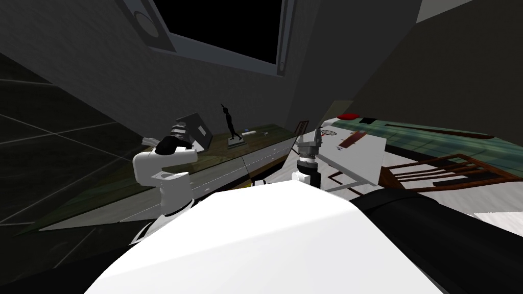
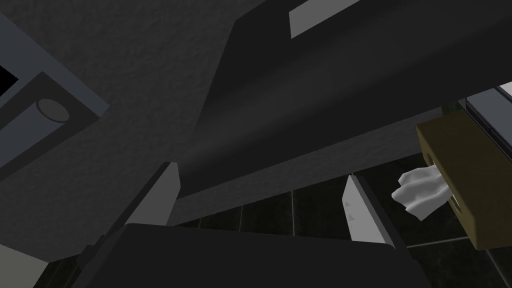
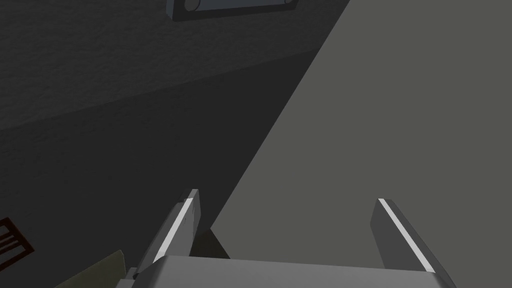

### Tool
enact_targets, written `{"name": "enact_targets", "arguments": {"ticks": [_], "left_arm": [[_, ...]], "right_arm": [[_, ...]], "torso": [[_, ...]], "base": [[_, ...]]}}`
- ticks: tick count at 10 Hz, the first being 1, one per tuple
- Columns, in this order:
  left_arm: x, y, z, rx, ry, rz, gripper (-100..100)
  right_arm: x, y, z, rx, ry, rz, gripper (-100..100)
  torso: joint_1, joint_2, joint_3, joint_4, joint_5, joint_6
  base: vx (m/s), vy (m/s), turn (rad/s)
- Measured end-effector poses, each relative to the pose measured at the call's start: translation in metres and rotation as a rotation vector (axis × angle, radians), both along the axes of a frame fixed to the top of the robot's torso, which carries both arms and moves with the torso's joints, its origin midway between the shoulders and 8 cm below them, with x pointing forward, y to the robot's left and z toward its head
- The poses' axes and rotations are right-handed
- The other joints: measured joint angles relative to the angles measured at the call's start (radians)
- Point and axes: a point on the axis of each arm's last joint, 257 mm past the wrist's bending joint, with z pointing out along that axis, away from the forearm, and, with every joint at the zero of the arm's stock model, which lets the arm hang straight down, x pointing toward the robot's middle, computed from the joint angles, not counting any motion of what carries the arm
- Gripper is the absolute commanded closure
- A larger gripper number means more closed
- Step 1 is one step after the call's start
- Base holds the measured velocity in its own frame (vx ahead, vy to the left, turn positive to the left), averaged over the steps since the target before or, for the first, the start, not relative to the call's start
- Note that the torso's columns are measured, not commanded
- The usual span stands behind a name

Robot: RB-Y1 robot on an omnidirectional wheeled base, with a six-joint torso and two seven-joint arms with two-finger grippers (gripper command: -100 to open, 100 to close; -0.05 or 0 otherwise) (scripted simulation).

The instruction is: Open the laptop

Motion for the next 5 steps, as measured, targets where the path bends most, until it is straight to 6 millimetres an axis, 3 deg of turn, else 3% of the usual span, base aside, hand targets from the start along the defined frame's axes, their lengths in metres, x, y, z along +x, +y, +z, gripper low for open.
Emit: {"name": "enact_targets", "arguments": {"ticks": [5], "left_arm": [[-0.006,0.025,0.008,-0.019,0.039,0.078,-100]], "right_arm": [[0.000,0.000,0.000,0.000,0.000,0.000,0]], "torso": [[0.000,0.001,0.000,0.000,0.000,0.000]], "base": [[0.017,-0.042,-0.032]]}}
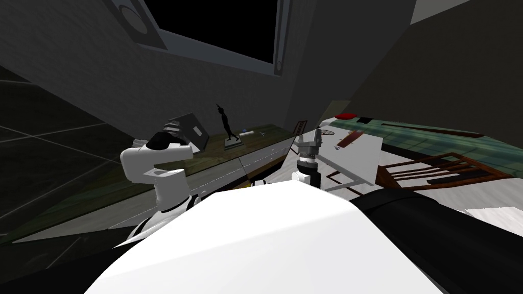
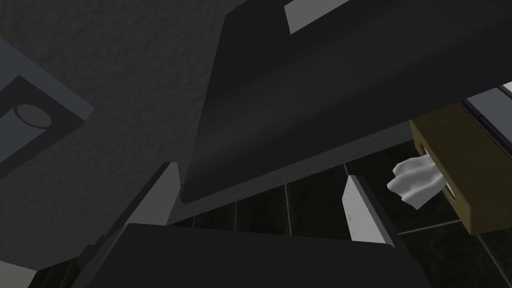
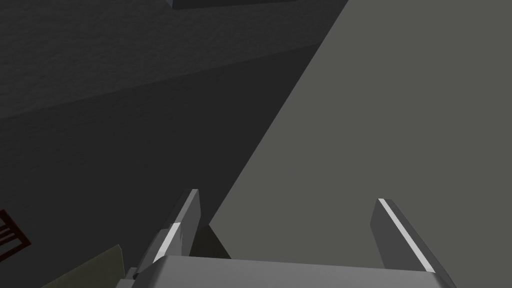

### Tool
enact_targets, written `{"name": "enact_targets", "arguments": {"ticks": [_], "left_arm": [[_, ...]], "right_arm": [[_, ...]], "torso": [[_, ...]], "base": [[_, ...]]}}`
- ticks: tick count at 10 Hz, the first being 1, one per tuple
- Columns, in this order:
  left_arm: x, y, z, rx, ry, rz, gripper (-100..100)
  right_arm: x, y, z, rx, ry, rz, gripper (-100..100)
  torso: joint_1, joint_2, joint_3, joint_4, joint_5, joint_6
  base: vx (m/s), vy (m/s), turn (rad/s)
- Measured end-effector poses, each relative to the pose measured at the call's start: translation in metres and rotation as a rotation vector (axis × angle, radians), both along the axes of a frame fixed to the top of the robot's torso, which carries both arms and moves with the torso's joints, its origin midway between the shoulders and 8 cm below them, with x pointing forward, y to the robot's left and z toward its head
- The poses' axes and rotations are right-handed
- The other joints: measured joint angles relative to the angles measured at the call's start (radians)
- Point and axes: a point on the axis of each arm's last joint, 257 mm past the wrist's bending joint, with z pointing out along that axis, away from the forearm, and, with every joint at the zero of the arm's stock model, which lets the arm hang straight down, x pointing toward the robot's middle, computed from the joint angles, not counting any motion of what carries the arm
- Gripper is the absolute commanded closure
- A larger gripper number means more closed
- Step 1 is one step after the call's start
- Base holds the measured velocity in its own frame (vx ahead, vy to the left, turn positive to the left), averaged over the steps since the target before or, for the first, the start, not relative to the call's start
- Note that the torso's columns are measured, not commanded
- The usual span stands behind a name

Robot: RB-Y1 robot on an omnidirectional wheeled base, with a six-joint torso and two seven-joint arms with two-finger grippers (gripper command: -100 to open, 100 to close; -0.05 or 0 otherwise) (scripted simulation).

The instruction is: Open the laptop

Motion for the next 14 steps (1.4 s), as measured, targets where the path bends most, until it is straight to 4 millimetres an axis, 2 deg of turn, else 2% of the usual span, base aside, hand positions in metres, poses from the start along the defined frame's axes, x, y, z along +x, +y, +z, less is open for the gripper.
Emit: {"name": "enact_targets", "arguments": {"ticks": [4,6,7,10,14], "left_arm": [[-0.008,0.018,0.010,-0.015,0.026,0.066,-100],[-0.011,0.019,0.014,-0.014,0.024,0.070,-100],[-0.012,0.019,0.014,-0.014,0.026,0.071,100],[-0.013,0.021,0.018,-0.076,-0.009,0.068,100],[-0.015,0.021,0.013,-0.236,-0.073,0.059,100]], "right_arm": [[0.000,0.000,0.000,0.000,0.000,0.000,0],[0.000,0.000,0.000,0.000,0.000,0.000,0],[0.000,0.000,0.000,0.000,0.000,0.000,0],[0.000,0.000,0.000,0.000,0.000,0.000,0],[0.000,0.000,0.000,0.000,0.000,0.000,0]], "torso": [[0.000,0.000,0.000,0.000,0.000,0.000],[0.002,0.000,0.000,0.000,0.001,0.000],[0.000,0.001,0.001,0.000,0.000,0.000],[0.008,0.000,0.001,-0.001,0.007,0.002],[0.001,-0.006,-0.004,-0.004,0.003,0.002]], "base": [[0.012,-0.036,-0.021],[0.008,0.018,-0.021],[0.000,0.000,0.000],[-0.025,0.068,0.016],[-0.024,0.067,0.012]]}}
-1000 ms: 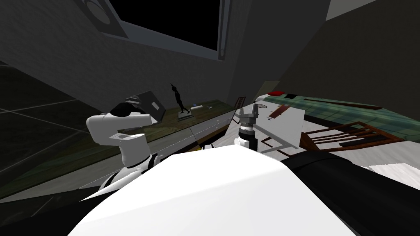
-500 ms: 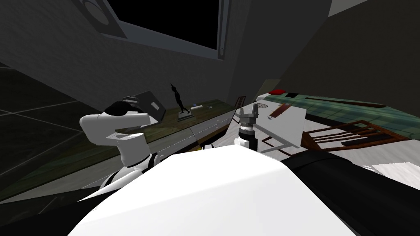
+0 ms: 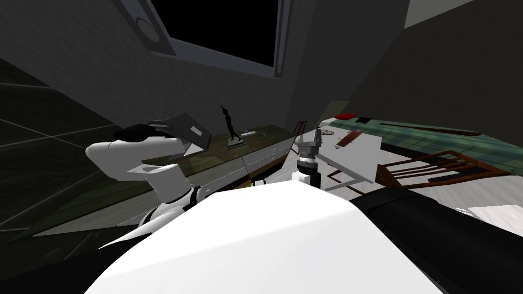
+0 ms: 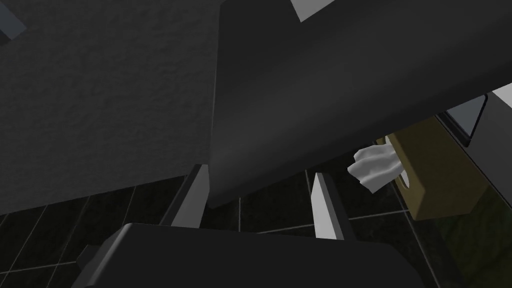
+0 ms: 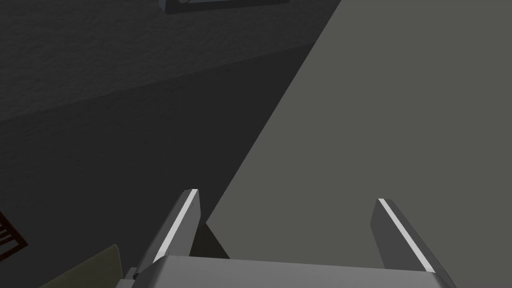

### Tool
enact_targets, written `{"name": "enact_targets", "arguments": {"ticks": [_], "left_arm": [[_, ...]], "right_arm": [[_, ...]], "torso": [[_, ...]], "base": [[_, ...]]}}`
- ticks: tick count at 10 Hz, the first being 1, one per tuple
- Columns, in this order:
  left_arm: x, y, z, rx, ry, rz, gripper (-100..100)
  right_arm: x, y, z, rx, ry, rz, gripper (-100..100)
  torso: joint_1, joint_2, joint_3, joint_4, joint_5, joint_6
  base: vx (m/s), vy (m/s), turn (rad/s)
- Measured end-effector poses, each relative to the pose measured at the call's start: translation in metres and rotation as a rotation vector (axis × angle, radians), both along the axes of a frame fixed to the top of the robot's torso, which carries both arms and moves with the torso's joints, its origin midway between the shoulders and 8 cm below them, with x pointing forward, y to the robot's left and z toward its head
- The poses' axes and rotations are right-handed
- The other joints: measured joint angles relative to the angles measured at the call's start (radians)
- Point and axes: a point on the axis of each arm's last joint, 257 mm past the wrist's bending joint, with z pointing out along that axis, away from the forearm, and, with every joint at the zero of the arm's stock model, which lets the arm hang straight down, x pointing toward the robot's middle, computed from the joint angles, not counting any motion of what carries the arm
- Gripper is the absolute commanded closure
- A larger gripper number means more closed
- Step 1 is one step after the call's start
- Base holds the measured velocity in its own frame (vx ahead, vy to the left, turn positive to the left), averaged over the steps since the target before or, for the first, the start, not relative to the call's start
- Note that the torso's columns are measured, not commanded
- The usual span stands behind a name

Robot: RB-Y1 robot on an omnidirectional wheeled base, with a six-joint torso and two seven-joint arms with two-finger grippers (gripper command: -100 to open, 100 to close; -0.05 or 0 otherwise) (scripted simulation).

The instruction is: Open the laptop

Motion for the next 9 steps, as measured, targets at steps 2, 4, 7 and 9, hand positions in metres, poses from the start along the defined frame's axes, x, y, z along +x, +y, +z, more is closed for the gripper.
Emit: {"name": "enact_targets", "arguments": {"ticks": [2,4,7,9], "left_arm": [[0.001,0.000,-0.006,-0.078,-0.021,-0.004,100],[0.001,0.000,-0.011,-0.124,-0.030,-0.005,100],[0.006,-0.002,-0.026,-0.250,-0.079,-0.021,100],[0.009,-0.005,-0.036,-0.330,-0.107,-0.030,100]], "right_arm": [[0.000,0.000,0.000,0.000,0.000,0.000,0],[0.000,0.000,0.000,0.000,0.000,0.000,0],[0.000,0.000,0.000,0.000,0.000,0.000,0],[0.000,0.000,0.000,0.000,0.000,0.000,0]], "torso": [[-0.001,0.003,0.002,0.003,-0.002,0.000],[-0.005,0.007,0.004,0.005,-0.005,-0.001],[-0.001,0.009,0.005,0.006,-0.003,-0.002],[-0.002,0.008,0.005,0.006,-0.004,-0.003]], "base": [[-0.022,0.067,0.028],[-0.014,0.041,0.029],[-0.024,0.075,0.038],[-0.024,0.071,0.042]]}}
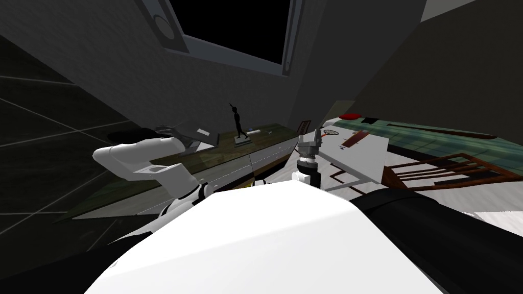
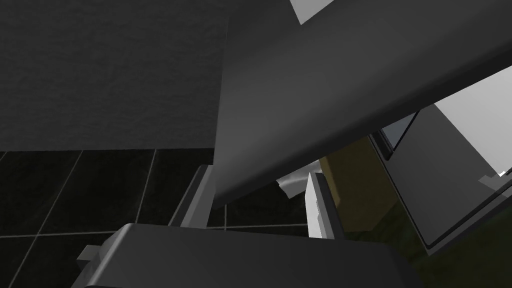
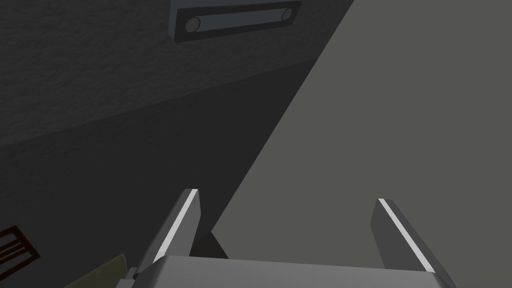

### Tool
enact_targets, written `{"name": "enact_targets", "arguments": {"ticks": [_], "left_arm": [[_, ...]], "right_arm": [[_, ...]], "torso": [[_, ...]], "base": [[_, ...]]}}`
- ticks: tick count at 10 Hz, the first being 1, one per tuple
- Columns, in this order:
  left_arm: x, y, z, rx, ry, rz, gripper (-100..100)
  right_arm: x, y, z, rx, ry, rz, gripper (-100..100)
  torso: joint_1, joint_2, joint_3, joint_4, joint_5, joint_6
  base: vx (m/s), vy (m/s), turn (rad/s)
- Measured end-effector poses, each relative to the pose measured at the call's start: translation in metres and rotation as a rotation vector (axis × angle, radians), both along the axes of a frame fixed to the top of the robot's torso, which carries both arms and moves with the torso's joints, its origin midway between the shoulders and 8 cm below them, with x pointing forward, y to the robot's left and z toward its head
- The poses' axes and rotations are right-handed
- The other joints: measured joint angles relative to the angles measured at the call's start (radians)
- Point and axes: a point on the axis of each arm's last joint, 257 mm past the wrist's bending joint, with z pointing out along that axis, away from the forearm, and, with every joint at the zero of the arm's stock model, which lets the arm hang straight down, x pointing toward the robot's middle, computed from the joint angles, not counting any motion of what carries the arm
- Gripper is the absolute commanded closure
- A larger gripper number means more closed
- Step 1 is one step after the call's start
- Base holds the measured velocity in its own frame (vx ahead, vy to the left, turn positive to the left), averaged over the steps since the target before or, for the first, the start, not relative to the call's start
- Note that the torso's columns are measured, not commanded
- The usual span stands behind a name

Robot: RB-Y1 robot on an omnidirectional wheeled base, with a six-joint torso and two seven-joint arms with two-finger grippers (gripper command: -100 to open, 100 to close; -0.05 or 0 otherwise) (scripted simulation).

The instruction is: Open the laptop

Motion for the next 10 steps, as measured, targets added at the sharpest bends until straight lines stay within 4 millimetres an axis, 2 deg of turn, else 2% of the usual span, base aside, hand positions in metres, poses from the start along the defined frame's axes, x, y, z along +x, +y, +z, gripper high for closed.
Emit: {"name": "enact_targets", "arguments": {"ticks": [6,7,9,10], "left_arm": [[0.008,-0.007,-0.029,-0.201,-0.071,-0.018,100],[0.009,-0.010,-0.037,-0.247,-0.090,-0.024,-100],[0.036,-0.020,-0.009,-0.222,-0.138,-0.081,-100],[0.043,-0.020,-0.011,-0.225,-0.135,-0.089,-100]], "right_arm": [[0.000,0.000,0.000,0.000,0.000,0.000,0],[0.000,0.000,0.000,0.000,0.000,0.000,0],[0.000,0.000,0.000,0.000,0.000,0.000,0],[0.000,0.000,0.000,0.000,0.000,0.000,0]], "torso": [[-0.001,0.000,0.000,-0.001,0.000,0.000],[0.001,0.001,0.001,-0.001,0.001,0.000],[-0.005,0.001,0.001,-0.001,-0.001,0.001],[-0.002,-0.002,-0.001,-0.002,0.000,0.001]], "base": [[-0.015,0.057,0.033],[-0.069,-0.010,0.120],[-0.051,-0.047,0.014],[-0.007,-0.019,-0.010]]}}
